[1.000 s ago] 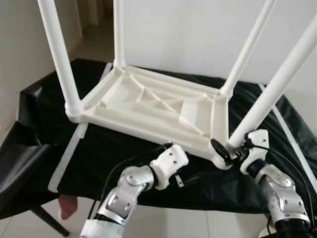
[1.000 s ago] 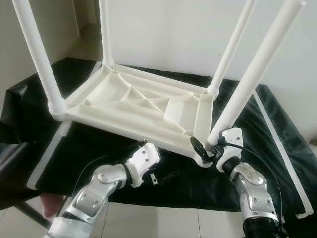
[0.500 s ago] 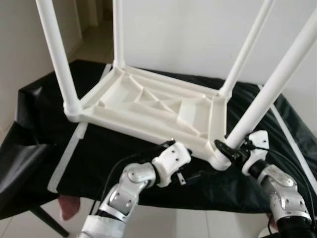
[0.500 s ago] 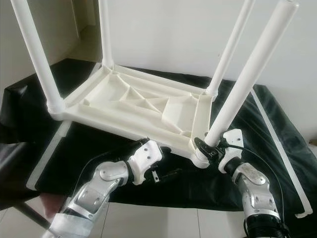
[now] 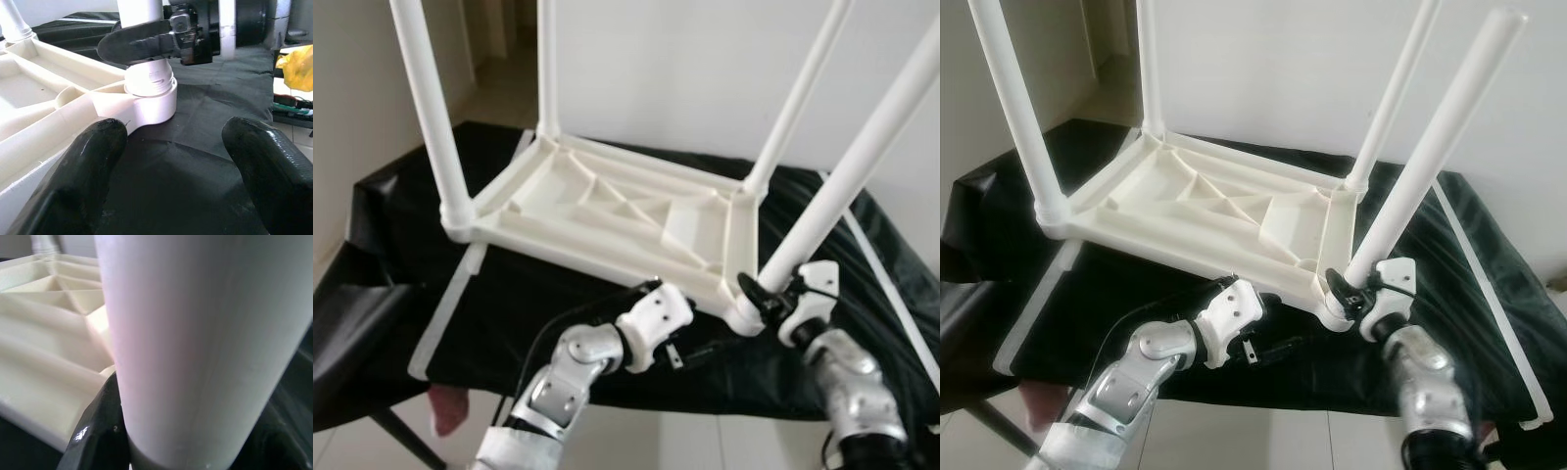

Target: Building children table

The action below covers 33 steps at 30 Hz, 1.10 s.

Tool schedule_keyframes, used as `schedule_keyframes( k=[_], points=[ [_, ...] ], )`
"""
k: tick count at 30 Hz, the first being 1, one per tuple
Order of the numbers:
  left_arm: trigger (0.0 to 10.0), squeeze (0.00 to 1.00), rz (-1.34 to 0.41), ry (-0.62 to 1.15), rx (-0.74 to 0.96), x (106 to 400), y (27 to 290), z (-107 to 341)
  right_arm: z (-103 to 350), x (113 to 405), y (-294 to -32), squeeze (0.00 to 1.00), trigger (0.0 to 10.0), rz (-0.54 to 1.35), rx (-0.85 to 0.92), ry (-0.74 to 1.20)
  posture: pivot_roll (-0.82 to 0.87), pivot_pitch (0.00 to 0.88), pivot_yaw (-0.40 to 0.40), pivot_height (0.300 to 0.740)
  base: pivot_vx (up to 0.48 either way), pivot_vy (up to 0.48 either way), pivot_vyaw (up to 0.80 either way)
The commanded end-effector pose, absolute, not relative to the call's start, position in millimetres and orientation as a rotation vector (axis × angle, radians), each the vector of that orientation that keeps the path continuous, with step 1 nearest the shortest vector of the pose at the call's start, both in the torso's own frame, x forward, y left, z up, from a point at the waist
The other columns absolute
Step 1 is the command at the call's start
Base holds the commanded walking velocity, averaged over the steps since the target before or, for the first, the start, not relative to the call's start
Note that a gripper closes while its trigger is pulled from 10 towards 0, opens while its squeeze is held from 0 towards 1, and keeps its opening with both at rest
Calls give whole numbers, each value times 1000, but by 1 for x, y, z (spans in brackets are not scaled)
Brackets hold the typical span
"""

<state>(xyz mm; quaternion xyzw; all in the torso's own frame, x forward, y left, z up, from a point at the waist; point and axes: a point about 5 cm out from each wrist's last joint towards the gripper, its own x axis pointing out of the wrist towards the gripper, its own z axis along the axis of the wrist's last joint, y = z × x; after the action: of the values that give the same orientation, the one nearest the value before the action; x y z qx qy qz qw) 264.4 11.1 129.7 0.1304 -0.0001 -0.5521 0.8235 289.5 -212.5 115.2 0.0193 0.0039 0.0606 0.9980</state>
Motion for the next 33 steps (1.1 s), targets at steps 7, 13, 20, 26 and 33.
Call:
schedule_keyframes(
  k=[7, 13, 20, 26, 33],
  points=[
    [10000, 0, -1145, -10, 274, 268, 8, 129, 98, 283, -209, 0, 10000, -215, 74, 108, 43, 0, -115, 740, 0, 0, 0],
    [10000, 0, -1140, -21, 277, 272, 8, 131, 93, 279, -192, 0, 10000, -466, 121, 128, 50, 0, -112, 740, 0, 0, 0],
    [10000, 0, -1139, -25, 275, 275, 9, 133, 94, 282, -185, 0, 10000, -480, 150, 128, 49, 0, -101, 740, 0, 0, 0],
    [10000, 0, -1148, -27, 277, 276, 9, 133, 97, 281, -189, 0, 10000, -498, 132, 111, 43, 0, -94, 740, 0, 0, 0],
    [10000, 0, -1147, -33, 264, 277, 7, 133, 104, 282, -182, 1000, 10000, -449, 140, 57, 39, 0, -94, 740, 0, 0, 0]
  ],
)
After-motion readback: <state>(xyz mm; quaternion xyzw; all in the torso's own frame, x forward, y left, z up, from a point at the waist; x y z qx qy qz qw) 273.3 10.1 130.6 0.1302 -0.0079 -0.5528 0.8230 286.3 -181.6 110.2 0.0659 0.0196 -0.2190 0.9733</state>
